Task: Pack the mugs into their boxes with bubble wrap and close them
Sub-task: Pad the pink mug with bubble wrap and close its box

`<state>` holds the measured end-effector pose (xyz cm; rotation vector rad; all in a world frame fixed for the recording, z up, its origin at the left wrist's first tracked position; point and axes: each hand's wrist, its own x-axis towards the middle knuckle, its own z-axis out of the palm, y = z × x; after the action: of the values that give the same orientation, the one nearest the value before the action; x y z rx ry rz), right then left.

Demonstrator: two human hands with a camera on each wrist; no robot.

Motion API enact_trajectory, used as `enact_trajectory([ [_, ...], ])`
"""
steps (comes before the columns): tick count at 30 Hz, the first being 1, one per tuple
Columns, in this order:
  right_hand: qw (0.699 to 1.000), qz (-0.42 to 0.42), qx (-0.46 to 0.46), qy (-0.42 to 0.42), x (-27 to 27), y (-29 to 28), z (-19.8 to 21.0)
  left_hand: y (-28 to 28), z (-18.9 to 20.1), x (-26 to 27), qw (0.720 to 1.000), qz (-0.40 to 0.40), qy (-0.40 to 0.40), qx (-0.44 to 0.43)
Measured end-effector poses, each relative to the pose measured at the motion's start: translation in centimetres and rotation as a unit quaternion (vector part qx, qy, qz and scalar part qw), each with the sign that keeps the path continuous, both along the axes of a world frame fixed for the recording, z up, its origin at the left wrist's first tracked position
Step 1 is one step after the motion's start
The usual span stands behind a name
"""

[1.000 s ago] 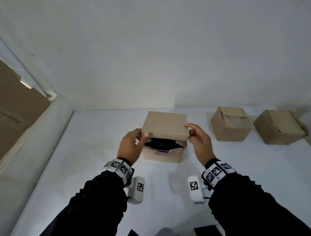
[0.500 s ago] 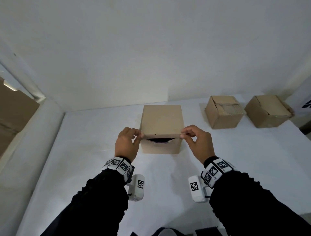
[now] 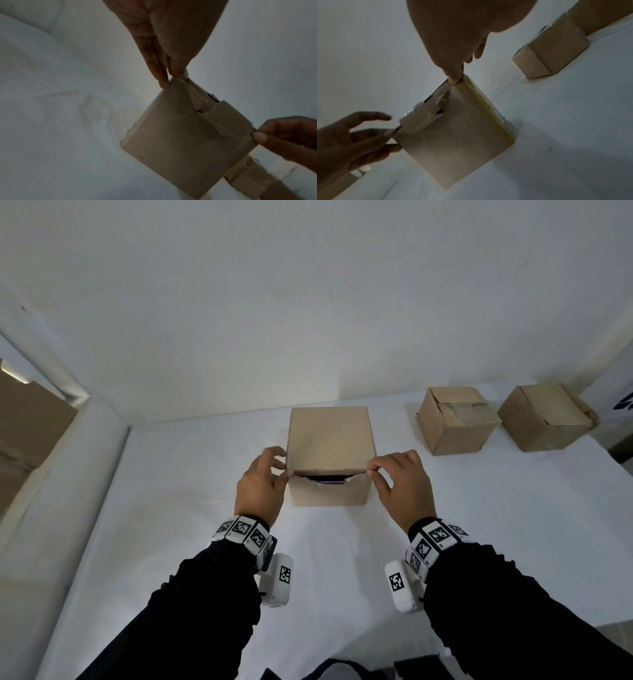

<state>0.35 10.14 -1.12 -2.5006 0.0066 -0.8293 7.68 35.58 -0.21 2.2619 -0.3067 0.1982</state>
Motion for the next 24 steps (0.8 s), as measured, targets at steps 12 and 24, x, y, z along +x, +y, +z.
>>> enact_trajectory([
  [12,0.986,0.094,0.118,0.074,-1.6,1.8,-2.0,-0.6,-0.7,-1.6,0.994,-0.04,-0.072,0.067],
  [24,0.953,0.005,0.283,0.113,-0.2,4.4,-2.4,-1.0,-1.5,-1.6,0.984,-0.08,-0.129,0.094],
])
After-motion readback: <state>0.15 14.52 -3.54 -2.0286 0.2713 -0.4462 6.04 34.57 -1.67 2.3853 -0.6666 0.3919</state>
